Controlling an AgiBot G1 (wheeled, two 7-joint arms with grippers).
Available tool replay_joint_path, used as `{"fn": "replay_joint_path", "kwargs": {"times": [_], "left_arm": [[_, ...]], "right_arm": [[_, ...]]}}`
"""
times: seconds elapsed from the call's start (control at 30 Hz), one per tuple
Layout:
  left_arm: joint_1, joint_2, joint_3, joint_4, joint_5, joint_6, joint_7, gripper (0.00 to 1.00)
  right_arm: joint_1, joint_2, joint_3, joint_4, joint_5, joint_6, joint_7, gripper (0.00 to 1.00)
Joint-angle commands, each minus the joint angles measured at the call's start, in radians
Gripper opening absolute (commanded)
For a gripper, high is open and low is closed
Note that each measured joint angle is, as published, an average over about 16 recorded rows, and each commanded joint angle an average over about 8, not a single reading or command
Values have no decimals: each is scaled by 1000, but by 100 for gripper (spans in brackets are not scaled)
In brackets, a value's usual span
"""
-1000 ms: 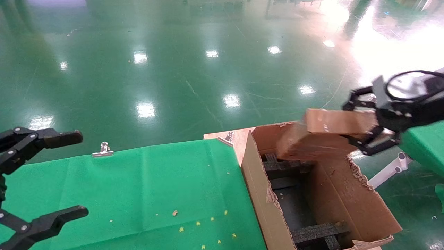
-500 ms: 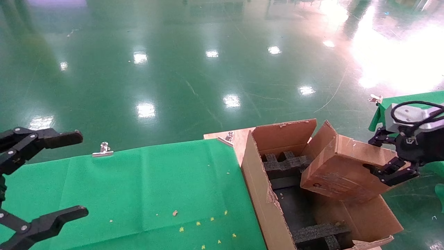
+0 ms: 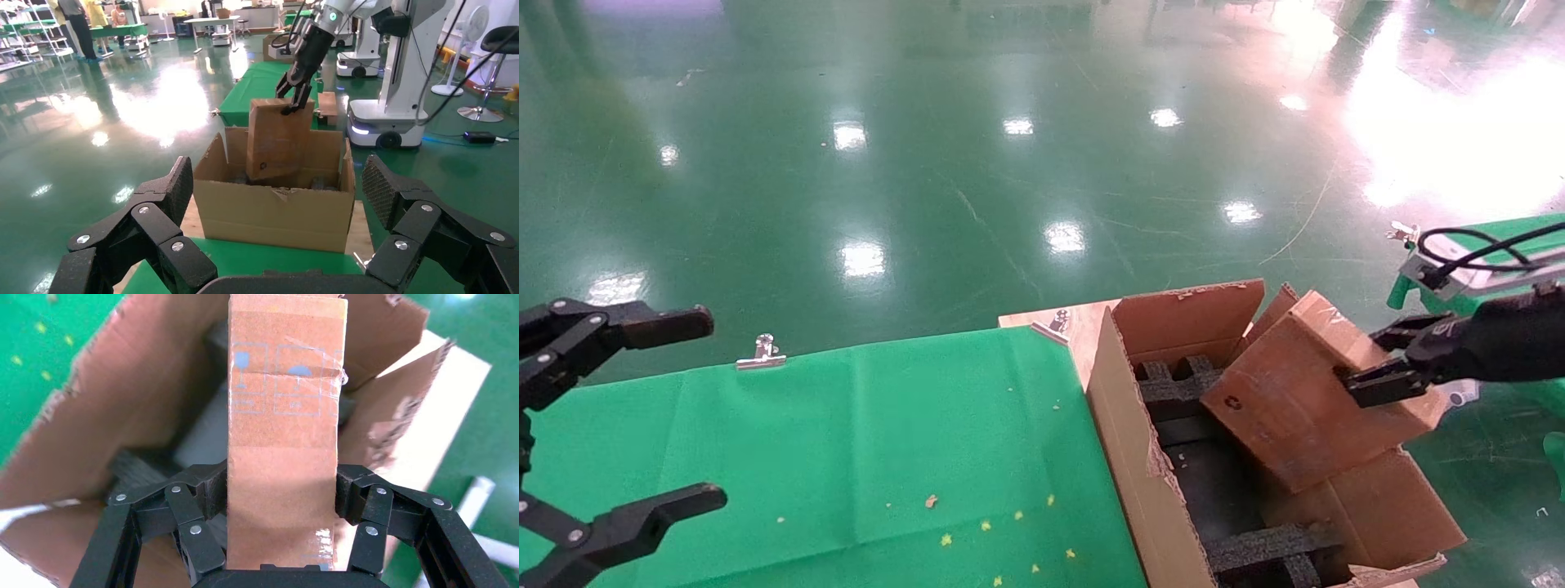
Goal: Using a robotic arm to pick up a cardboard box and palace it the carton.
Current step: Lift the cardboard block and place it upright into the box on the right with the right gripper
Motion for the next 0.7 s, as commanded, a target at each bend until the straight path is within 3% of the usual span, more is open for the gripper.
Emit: {"fn": "replay_joint_path", "kwargs": {"times": [0.03,0.33,0.7], "left_arm": [[0,0,0,0,0,0,0,100],[0,0,0,0,0,0,0,100],[0,0,0,0,0,0,0,100]], "right_arm": [[-33,17,8,6,41,24,48,0],[-86,52,16,42,102,60,85,0],[-84,40,13,26,96,64,122,0]]}}
